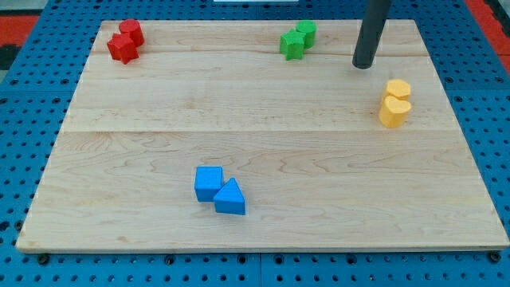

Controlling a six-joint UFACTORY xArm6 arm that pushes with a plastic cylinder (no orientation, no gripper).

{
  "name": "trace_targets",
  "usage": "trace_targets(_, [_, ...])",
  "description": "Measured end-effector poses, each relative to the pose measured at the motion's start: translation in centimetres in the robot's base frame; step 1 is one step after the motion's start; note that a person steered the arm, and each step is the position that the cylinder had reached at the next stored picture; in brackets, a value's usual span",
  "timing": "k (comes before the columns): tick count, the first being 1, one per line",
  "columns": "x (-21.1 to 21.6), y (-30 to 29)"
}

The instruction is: Point at the green circle

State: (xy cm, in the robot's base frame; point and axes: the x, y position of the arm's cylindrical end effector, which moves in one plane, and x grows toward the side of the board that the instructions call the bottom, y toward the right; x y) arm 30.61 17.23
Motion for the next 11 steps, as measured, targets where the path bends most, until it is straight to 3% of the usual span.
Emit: trace_targets(11, [1.7, 2.4])
